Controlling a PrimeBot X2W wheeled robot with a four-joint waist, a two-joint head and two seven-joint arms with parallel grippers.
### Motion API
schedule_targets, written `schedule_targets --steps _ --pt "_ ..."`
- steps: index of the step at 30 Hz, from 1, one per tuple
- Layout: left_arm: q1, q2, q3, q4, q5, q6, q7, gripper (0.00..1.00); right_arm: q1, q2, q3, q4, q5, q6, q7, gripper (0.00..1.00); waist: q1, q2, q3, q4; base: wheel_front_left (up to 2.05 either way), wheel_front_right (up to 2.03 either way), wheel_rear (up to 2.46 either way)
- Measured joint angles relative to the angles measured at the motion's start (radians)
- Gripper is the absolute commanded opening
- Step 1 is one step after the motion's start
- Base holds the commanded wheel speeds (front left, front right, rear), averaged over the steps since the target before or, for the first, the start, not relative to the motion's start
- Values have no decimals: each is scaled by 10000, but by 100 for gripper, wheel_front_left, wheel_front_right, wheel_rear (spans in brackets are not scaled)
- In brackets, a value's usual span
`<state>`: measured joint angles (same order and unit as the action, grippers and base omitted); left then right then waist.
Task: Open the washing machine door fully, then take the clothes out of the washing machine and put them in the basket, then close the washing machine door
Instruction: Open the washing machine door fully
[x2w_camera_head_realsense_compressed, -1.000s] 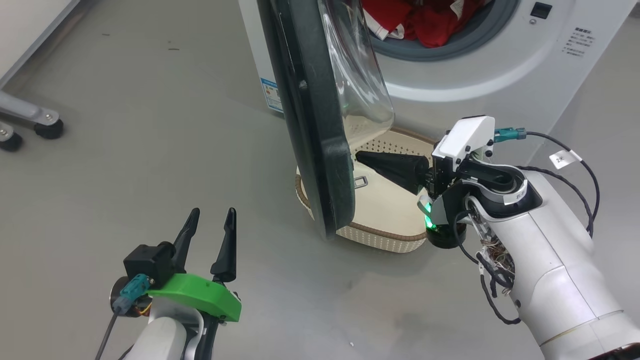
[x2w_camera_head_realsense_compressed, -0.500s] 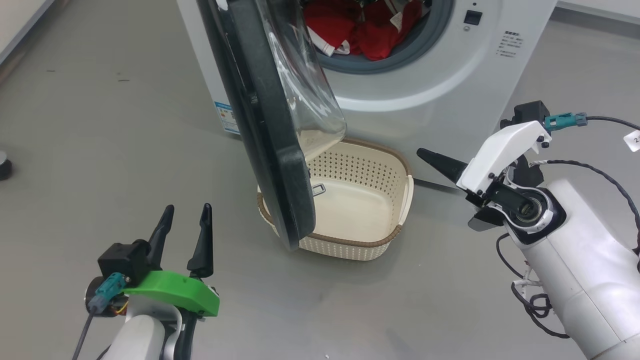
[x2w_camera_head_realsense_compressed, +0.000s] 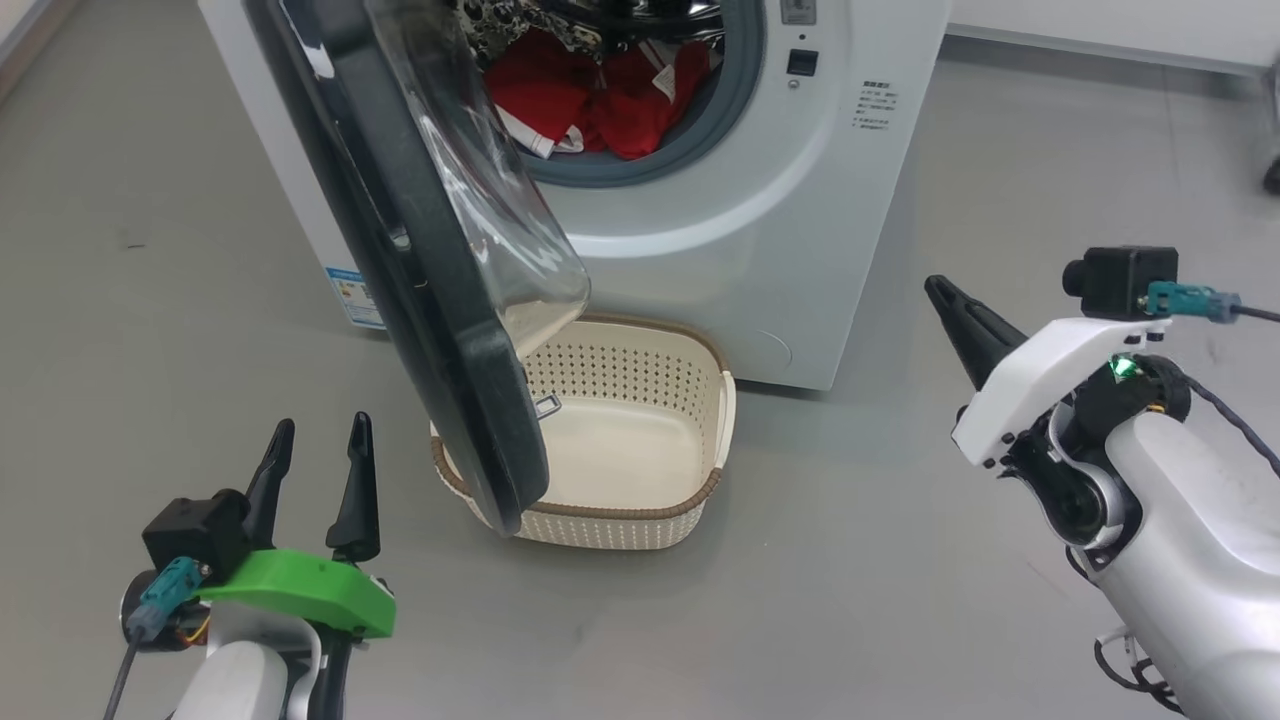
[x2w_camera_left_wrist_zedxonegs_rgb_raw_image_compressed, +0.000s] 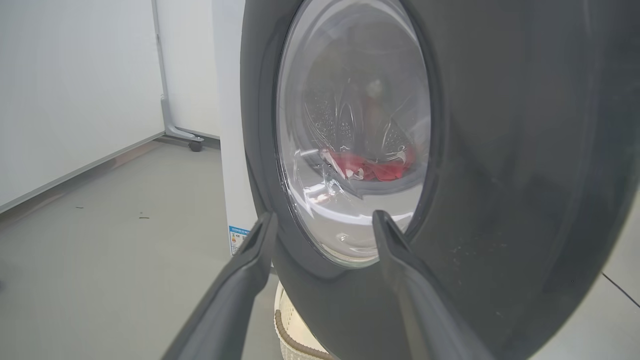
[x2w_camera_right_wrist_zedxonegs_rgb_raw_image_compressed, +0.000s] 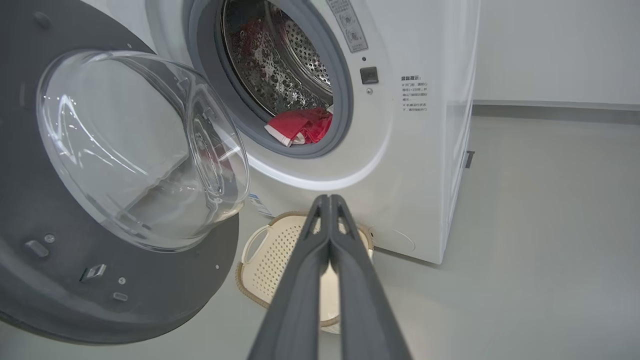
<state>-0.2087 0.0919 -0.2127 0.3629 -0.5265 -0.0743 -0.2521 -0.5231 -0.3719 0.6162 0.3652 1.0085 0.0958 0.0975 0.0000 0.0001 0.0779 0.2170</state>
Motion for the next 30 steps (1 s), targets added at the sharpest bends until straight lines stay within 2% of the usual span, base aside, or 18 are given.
schedule_targets --steps 4,14,18,20,27,30 --pt "181 4 130 -31 -2 2 0 100 480 -105 -35 -165 -537 -65 -1014 0 0 0 -141 -297 0 0 0" --pt "305 -10 132 -117 -6 0 0 100 1854 -355 -556 -466 -1536 -1248 -3340 0 0 0 -333 -669 0 0 0" --pt "364 -4 165 -144 -6 0 0 100 2527 -188 -807 -566 -1572 -1676 -3584 0 0 0 -349 -710 0 0 0" --pt "382 0 209 -161 -6 0 0 100 2806 -73 -911 -658 -1578 -1789 -3582 0 0 0 -361 -735 0 0 0" --pt "723 52 454 -215 -17 65 0 100 3291 284 -1221 -1197 -1941 -1810 -3580 0 0 0 -422 -965 0 0 0" --pt "751 21 368 -209 -17 71 0 100 3565 278 -1461 -1388 -2435 -1881 -3568 0 0 0 -412 -1035 0 0 0"
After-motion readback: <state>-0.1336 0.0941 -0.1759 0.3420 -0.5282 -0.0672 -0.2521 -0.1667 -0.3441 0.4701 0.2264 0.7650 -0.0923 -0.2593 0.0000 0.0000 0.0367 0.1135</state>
